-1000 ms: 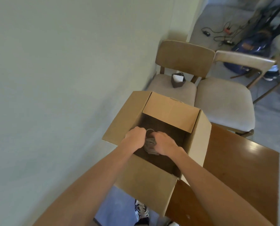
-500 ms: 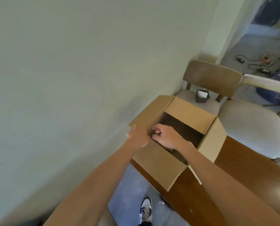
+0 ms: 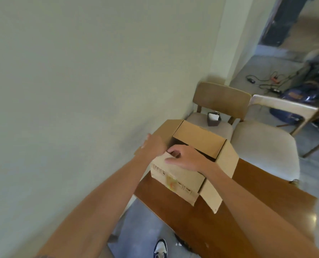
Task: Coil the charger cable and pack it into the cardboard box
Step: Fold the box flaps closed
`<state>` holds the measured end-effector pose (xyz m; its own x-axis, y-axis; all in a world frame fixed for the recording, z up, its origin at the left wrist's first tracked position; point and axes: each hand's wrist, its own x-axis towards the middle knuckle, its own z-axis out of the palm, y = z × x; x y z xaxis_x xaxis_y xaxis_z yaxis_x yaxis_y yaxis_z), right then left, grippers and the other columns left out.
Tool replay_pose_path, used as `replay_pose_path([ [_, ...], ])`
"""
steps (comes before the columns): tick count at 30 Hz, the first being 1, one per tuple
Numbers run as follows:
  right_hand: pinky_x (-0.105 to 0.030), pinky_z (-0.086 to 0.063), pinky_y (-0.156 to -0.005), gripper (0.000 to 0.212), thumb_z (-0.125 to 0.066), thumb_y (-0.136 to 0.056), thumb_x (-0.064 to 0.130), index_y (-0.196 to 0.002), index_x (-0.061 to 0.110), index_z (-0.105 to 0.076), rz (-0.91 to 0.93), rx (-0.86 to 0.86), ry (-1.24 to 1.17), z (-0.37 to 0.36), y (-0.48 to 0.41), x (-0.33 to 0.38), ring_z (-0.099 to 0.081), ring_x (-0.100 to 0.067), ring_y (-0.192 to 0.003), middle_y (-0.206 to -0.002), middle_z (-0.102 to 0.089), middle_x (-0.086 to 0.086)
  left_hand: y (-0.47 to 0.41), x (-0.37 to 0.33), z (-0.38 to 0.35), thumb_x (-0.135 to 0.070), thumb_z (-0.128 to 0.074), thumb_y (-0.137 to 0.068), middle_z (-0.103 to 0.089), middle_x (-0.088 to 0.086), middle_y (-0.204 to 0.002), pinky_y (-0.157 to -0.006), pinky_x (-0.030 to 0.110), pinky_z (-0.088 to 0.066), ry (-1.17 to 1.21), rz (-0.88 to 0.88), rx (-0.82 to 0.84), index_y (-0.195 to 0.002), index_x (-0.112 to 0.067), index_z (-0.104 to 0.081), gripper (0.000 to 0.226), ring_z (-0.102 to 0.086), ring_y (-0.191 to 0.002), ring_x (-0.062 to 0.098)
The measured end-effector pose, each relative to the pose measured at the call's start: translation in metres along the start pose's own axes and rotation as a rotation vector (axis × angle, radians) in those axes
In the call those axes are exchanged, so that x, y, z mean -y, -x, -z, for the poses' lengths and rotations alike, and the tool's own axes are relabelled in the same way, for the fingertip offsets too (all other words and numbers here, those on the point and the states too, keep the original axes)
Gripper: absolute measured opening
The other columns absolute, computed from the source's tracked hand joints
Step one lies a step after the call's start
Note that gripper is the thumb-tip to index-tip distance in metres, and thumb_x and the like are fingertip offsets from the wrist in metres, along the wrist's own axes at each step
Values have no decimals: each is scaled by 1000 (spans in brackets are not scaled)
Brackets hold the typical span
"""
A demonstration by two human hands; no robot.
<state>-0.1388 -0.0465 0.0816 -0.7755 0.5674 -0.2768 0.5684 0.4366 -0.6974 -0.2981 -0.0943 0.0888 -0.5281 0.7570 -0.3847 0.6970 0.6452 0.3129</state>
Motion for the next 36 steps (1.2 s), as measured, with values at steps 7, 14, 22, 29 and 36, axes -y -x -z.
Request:
replay_pose_path([
  [7, -33, -43, -101, 50, -56, -98, 2, -145, 17, -52, -167, -114, 179, 9, 3, -47, -54, -27, -131, -145, -56, -9, -28, -22, -40, -33, -36, -107, -35, 28, -148, -102, 52, -43, -9, -58, -53, -148, -7, -40, 48, -38, -135, 50],
  [14, -52, -42, -106, 64, -63, -94, 46, -150, 24, -42, -325, 123, 382, -11, -4, -69, -45, -39, -131, -147, -47, -11, -47, -12, -66, -10, -51, -102, -42, 16, -145, -100, 46, -53, -278, -141, 66, -144, -13, -47, 42, -44, -132, 35],
  [22, -56, -32, -114, 92, -76, -74, 66, -152, 36, -40, -226, 114, 390, -19, -32, -68, -34, -38, -141, -160, -33, -7, -76, 8, -48, -24, -49, -102, -57, 13, -127, -93, 44, -55, -143, -203, -70, -133, -18, -58, 32, -57, -116, 31],
  [29, -49, -24, -121, 105, -75, -67, 74, -154, 37, -29, -137, 89, 476, -38, -49, -65, -25, -26, -147, -163, -28, 6, -102, 27, -28, -53, -65, -90, -38, 13, -148, -104, 47, -41, 82, 79, 60, -152, -20, -37, 76, -42, -134, 38],
  [36, -49, -17, -124, 113, -74, -67, 77, -158, 38, -18, -126, 170, 578, -43, -63, -61, -12, -27, -154, -170, -10, 5, -127, 50, -28, -73, -75, -67, -30, 14, -163, -115, 62, -32, 262, 118, 241, -160, -37, -2, 123, -34, -145, 43],
])
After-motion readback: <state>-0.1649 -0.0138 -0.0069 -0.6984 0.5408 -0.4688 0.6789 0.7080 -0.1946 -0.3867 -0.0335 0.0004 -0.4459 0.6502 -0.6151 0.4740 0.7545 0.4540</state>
